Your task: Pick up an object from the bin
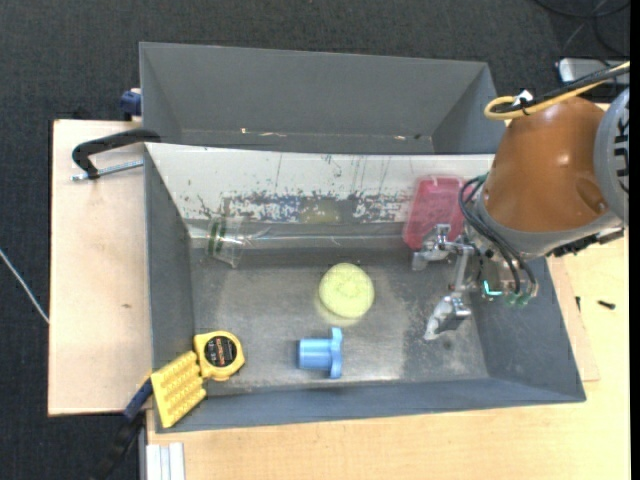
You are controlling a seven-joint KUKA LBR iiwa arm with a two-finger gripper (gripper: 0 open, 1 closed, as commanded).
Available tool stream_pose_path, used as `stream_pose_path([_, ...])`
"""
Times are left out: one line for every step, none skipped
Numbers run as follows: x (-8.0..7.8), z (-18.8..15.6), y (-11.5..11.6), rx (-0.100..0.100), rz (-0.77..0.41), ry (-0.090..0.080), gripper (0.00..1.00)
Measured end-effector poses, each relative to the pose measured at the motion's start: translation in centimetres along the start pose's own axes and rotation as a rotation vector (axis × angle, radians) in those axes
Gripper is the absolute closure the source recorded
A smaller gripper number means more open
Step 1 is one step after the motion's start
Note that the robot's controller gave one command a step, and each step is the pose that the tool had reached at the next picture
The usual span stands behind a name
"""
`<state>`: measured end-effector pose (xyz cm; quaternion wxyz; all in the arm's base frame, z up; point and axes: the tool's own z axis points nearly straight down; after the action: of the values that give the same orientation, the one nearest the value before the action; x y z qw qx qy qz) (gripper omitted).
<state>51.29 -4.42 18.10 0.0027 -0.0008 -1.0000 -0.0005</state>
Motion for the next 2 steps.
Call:
stream_pose_path([-0.2, -0.4, 0.0, 0.001, -0.001, -0.008, 0.00])
stream_pose_path([-2.4, 2.7, 1.8, 0.003, -0.133, -0.013, 0.00])
